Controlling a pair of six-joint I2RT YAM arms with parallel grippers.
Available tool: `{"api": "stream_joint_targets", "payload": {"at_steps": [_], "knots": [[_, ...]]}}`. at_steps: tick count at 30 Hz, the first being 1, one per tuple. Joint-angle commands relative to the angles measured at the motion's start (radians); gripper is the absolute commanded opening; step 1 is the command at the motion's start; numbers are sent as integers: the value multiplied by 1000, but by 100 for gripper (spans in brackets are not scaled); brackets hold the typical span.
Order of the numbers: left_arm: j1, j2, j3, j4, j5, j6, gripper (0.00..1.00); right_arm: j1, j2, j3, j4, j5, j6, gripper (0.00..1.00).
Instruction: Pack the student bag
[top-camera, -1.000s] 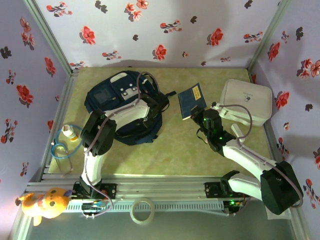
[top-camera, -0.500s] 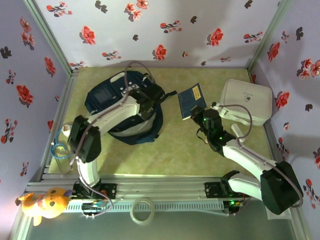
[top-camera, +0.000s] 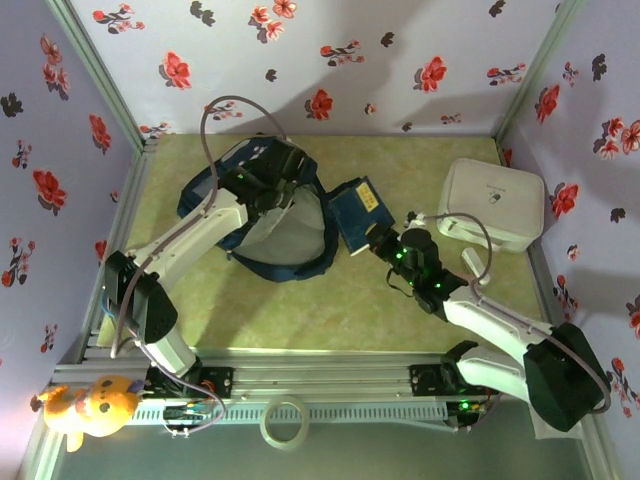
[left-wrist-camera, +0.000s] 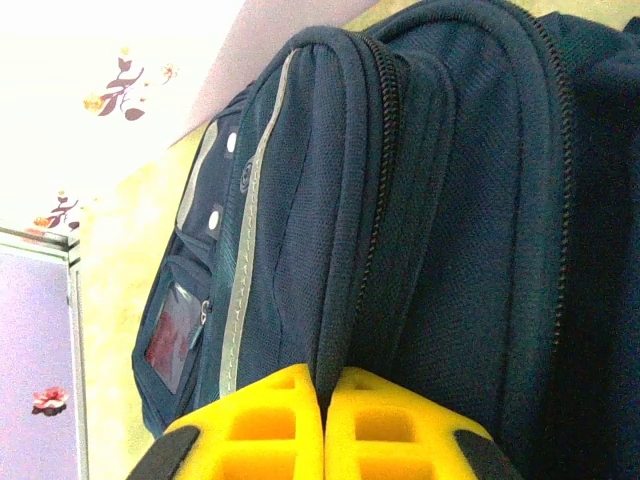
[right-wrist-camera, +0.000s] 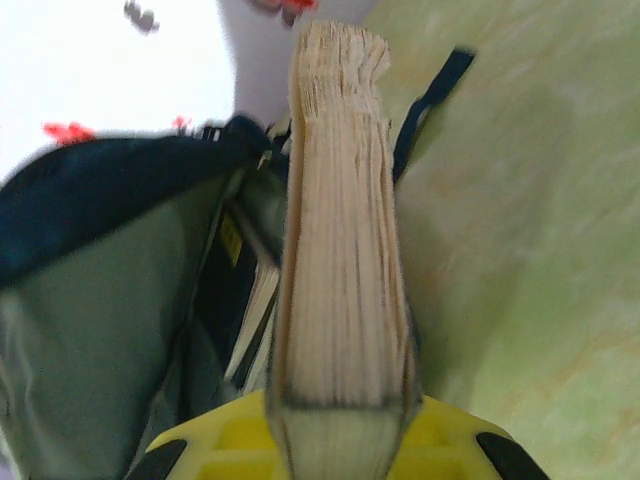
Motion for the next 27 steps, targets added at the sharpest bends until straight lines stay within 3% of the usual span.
{"api": "stream_joint_targets", "payload": {"at_steps": [1,11,15,27], "knots": [[-4,-86,20,174,-2,-35,0,54,21,-10,150,-71,-17,8],[-6,-122,-5,159,83,-71,0,115,290,91,425,-189,90,8],[-6,-130,-12,155,112,-78,0,123,384,183,454,-240,115,8],[-6,-184,-3,154,138,-98,0,161,606,399,327,-94,170,9]]}}
